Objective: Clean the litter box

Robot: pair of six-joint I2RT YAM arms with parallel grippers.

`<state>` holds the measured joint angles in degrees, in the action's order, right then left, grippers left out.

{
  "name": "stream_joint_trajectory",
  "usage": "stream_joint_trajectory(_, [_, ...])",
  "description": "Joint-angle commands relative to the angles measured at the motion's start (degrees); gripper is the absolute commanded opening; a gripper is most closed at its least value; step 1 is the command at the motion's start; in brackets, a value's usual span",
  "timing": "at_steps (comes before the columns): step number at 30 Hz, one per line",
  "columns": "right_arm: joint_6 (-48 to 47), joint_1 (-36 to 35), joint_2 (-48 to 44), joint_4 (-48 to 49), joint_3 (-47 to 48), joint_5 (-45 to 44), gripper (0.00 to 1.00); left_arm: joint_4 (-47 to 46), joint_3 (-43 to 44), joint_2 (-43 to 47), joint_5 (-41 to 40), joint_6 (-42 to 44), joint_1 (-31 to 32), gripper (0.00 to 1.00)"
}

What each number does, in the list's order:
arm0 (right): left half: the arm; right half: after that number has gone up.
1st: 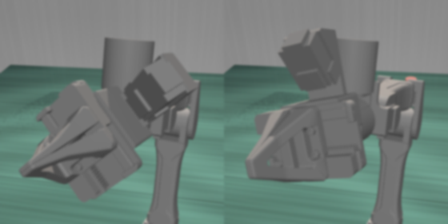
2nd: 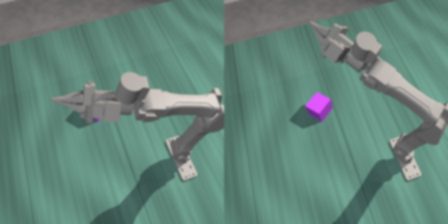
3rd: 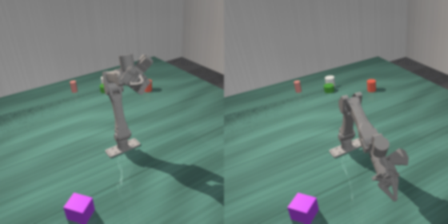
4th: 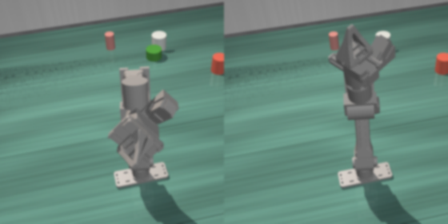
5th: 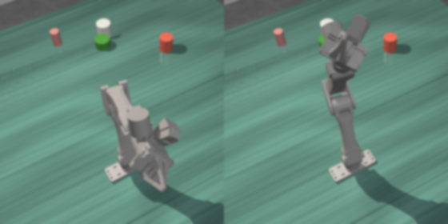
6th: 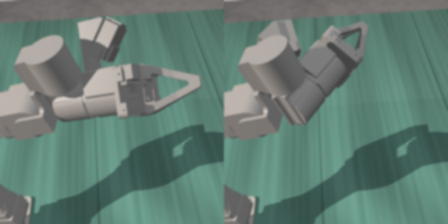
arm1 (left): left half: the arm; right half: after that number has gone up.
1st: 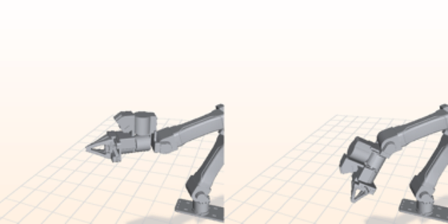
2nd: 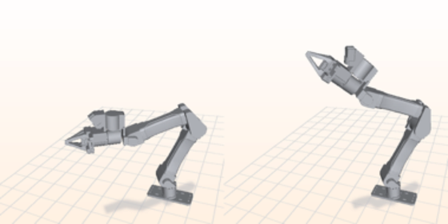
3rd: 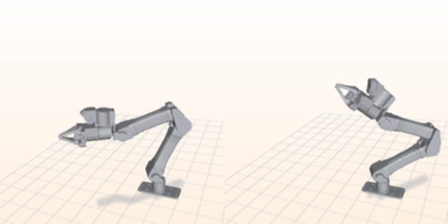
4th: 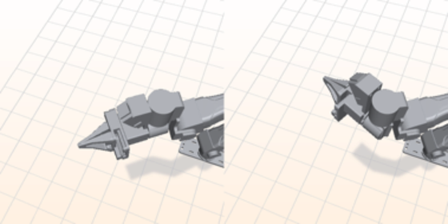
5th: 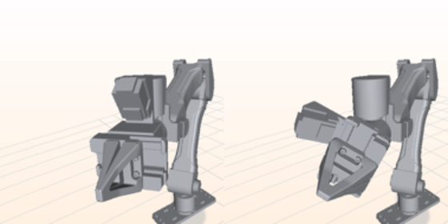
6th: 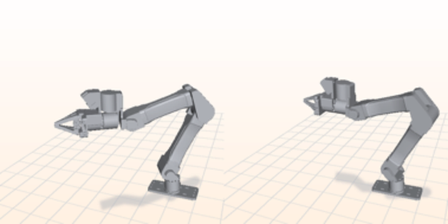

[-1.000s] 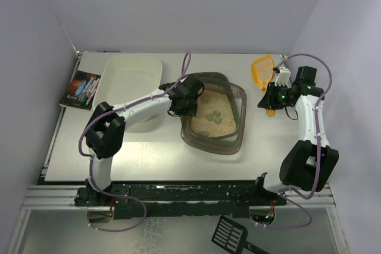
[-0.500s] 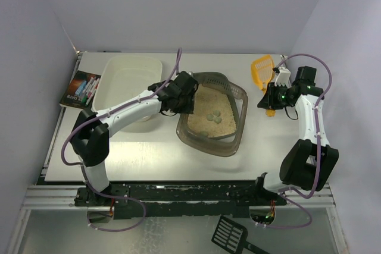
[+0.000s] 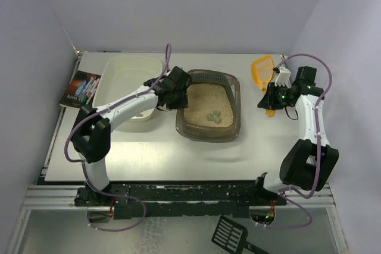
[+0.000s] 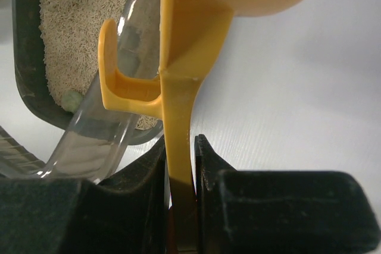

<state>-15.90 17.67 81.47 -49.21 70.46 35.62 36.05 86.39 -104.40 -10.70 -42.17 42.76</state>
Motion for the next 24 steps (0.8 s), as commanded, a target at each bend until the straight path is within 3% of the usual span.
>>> stream_joint_trajectory(1, [-0.4,0.7,0.2,-0.8,2.1,0.5,0.00,-1.6,1.5,-2.1,2.3,-3.8,0.1,0.52])
stream_joint_trajectory(24, [-1.0,0.7,0.7,-0.8,1.9,0.4,0.00,2.4,9.2,-6.3,-3.7,-5.0,0.3,0.36])
